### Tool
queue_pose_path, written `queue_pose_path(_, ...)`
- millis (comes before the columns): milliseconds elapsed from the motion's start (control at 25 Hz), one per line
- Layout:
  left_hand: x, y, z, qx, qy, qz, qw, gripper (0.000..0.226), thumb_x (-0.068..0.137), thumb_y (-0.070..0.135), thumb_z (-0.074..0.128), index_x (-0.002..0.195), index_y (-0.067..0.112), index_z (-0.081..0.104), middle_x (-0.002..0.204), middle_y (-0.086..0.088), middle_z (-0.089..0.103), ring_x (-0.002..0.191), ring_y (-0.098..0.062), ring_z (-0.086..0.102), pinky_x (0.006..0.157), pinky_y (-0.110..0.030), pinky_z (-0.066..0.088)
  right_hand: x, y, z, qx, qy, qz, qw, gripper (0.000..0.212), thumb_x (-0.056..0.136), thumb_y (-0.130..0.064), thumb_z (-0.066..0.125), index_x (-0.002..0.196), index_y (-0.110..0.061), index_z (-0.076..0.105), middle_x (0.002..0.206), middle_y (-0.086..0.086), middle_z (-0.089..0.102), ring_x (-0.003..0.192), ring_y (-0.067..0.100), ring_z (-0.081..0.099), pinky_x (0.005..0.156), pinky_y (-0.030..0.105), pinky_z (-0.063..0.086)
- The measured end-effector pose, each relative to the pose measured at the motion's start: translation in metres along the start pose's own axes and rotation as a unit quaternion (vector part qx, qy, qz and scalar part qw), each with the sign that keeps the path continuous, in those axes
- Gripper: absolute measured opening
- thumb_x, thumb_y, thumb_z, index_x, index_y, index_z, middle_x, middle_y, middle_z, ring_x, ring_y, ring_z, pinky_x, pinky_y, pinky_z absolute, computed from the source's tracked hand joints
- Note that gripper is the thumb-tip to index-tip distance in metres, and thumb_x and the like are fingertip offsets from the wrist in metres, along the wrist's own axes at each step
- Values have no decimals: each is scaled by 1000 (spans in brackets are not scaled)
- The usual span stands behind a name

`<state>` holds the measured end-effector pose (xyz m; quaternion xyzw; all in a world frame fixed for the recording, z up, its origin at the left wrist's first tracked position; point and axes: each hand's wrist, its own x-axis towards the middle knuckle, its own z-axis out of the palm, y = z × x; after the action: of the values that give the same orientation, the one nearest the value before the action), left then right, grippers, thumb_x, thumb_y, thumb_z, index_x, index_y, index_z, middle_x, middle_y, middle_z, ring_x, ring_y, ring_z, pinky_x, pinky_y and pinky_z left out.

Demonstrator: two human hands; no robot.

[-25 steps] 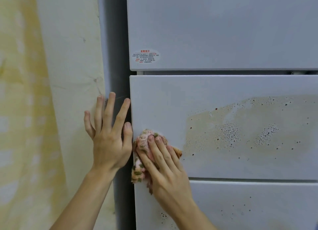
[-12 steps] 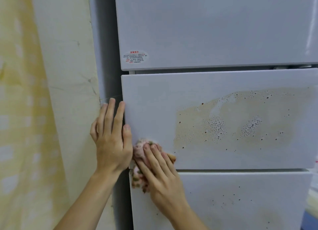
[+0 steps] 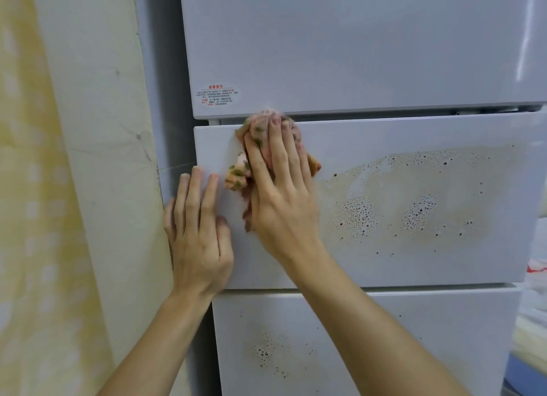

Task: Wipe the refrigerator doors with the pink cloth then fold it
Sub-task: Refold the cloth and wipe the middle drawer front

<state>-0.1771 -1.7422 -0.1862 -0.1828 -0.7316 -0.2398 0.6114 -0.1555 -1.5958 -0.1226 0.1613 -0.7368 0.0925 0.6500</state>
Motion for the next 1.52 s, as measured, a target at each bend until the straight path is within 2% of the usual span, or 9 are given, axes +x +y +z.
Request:
queue_pose_path(160,2,3,2,-59,-11,21,998,65,100,6,43,163,2,25,172,-10,24,162,-25,16,132,-38,15,-95,2,-1,8,-60,-43,997,56,107,-20,44,161,-10,36,171,19,21,161,35,14,130,51,19)
queue_pose_path(320,1,7,4,-53,-12,19,998,63,101,8,42,162,3,28,172,-12,23,162,-26,13,132,-40,14,-152,21,-9,-31,-129,-93,987,64,97,-16,47,161,-12,39,172,16,21,160,34,19,126,53,29)
queue_pose_path(480,0,15,6,-24,1,22,999,61,99,9,44,159,3,35,171,-14,24,162,-30,14,130,-50,19,-81,29,-21,-20,-72,-50,996,71,94,-10,59,161,-5,35,170,22,21,161,38,14,129,54,22)
queue_pose_path(600,8,21,6,-24,11,41,999,67,91,5,49,157,0,37,169,-17,28,161,-33,18,128,-55,23,1,37,-25,-34,-7,1,999,59,104,-15,46,161,-7,35,170,24,22,161,39,15,130,54,18)
queue_pose_path(680,15,24,7,-35,9,49,998,73,87,5,53,157,-2,36,169,-17,28,161,-34,19,129,-52,23,23,34,-23,-36,10,29,999,61,103,-17,45,162,-10,34,170,24,20,161,37,15,131,52,16)
queue_pose_path(880,16,28,13,-26,-3,61,998,74,86,8,49,159,3,36,171,-16,25,162,-33,15,132,-52,13,-55,29,-19,-1,-5,26,1000,82,92,-10,47,167,-12,13,172,21,16,162,36,11,130,54,18)
queue_pose_path(1120,12,42,20,-19,16,38,999,72,89,12,50,159,3,35,172,-16,22,162,-33,12,131,-55,11,-147,34,-21,-46,-84,32,995,73,102,-24,40,168,-13,10,176,12,6,162,30,11,132,48,10)
queue_pose_path(1360,14,55,25,-2,20,71,997,72,88,8,52,159,8,40,171,-14,25,162,-32,14,131,-56,12,-48,58,-36,-51,-5,56,997,62,107,-20,37,165,-9,19,174,17,13,162,31,10,132,49,13)
queue_pose_path(1520,14,61,29,-27,10,72,997,67,91,7,48,157,8,42,170,-15,27,161,-33,17,131,-53,11,3,69,-41,-69,35,95,992,56,112,-30,28,165,-15,27,173,17,16,162,31,10,132,48,11)
